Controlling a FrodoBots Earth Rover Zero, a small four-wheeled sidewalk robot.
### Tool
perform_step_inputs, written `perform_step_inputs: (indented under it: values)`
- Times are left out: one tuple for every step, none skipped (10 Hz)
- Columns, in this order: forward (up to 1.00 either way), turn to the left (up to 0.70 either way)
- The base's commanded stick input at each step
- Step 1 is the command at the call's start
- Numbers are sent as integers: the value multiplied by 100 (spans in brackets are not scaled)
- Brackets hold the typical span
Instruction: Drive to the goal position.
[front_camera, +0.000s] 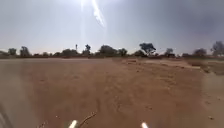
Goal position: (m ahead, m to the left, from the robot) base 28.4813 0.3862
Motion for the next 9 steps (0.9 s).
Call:
perform_step_inputs:
  values:
    - [50, 0]
    - [50, 0]
    - [50, 0]
    - [50, 0]
    - [50, 0]
    - [50, 0]
    - [50, 0]
    - [50, 0]
    - [50, 0]
